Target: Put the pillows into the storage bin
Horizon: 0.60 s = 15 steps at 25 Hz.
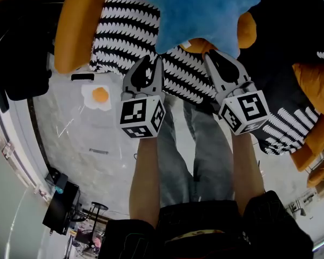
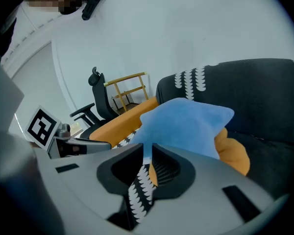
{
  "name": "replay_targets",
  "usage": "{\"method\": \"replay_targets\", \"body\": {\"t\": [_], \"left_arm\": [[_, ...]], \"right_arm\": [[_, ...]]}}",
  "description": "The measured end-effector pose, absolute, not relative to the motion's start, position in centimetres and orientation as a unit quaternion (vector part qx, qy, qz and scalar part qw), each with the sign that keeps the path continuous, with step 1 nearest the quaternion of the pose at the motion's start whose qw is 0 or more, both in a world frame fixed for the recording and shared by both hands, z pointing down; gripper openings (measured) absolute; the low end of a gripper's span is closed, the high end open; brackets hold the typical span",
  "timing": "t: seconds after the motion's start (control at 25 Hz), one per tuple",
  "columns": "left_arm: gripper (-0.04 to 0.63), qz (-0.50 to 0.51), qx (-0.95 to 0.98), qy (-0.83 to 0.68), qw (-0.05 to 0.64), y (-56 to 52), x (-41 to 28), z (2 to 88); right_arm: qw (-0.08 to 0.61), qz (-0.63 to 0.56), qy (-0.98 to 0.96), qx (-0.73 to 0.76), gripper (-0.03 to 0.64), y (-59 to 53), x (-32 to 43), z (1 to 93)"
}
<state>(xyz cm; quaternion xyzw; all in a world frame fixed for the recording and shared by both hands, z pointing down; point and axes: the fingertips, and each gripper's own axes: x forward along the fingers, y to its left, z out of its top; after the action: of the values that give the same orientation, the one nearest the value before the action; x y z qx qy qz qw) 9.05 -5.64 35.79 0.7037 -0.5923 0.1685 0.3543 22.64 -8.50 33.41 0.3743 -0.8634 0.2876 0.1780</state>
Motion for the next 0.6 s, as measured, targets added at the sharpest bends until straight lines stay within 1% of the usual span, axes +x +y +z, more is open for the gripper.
{"method": "replay_targets", "body": {"t": [0.08,0.16,0.2,0.28,0.4,0.52,0.6], "left_arm": [[0.161,0.186,0.708,-0.583,0.352,-6.0,9.0,36.0],[0.234,0.204,0.707,-0.577,0.355,-6.7,8.8,36.8],[0.267,0.212,0.704,-0.575,0.359,-7.0,8.9,37.4],[0.313,0.226,0.700,-0.570,0.366,-7.5,9.3,38.6],[0.347,0.245,0.698,-0.563,0.368,-8.1,10.1,40.0],[0.357,0.256,0.698,-0.556,0.373,-8.6,10.7,40.9],[0.362,0.254,0.695,-0.554,0.382,-9.0,10.9,41.3]], "right_arm": [[0.188,0.285,-0.861,0.378,0.082,-8.8,22.8,33.6],[0.203,0.281,-0.858,0.379,0.147,-9.4,23.0,34.2],[0.211,0.279,-0.856,0.380,0.167,-9.8,23.2,34.7],[0.227,0.276,-0.852,0.382,0.213,-10.4,24.1,35.9],[0.245,0.274,-0.849,0.380,0.256,-11.0,25.5,37.4],[0.267,0.281,-0.843,0.374,0.291,-11.4,26.7,38.9],[0.284,0.289,-0.838,0.365,0.327,-11.6,27.0,40.0]]}}
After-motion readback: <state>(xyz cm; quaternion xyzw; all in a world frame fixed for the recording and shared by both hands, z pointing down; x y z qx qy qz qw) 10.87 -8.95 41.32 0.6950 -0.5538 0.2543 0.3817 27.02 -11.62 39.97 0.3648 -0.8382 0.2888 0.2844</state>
